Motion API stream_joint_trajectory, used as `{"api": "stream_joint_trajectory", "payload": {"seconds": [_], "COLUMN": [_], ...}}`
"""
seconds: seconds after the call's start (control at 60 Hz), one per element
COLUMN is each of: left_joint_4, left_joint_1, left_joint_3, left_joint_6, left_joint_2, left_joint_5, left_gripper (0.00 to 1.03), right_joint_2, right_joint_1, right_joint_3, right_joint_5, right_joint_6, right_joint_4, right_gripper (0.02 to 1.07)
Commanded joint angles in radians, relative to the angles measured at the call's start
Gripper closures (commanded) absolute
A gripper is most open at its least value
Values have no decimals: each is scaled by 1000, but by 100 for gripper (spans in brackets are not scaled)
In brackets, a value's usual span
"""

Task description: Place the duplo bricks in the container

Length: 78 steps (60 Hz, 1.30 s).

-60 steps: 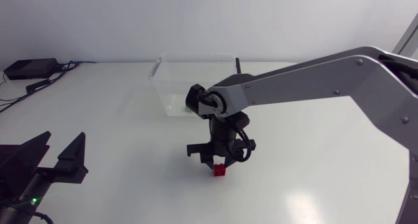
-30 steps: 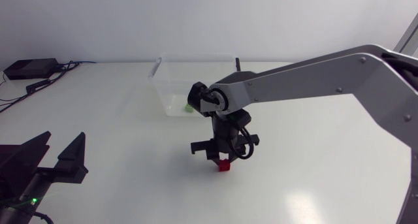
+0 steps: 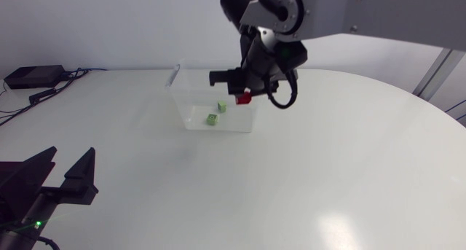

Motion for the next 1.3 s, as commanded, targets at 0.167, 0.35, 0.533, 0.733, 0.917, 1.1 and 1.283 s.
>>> {"api": "stream_joint_trajectory", "payload": {"seconds": [0.167,0.35,0.533,0.733,0.917,1.1,1.283], "left_joint_4": [7,7,7,7,7,7,7], "left_joint_1": [-3,-3,-3,-3,-3,-3,-3], "left_joint_3": [-18,-18,-18,-18,-18,-18,-18], "left_joint_6": [7,7,7,7,7,7,7], "left_joint_2": [-10,-10,-10,-10,-10,-10,-10], "left_joint_5": [-3,-3,-3,-3,-3,-3,-3], "left_gripper": [4,4,4,4,4,4,4], "right_joint_2": [45,113,208,147,-27,-280,-587], "right_joint_1": [-68,-78,-103,-104,-104,-115,-117], "right_joint_3": [80,92,146,140,26,-163,-416], "right_joint_5": [18,11,-32,-34,-69,-85,-25], "right_joint_6": [-134,-215,-216,-210,-210,-227,-276], "right_joint_4": [139,262,277,225,208,272,386], "right_gripper": [85,85,13,6,6,6,6]}}
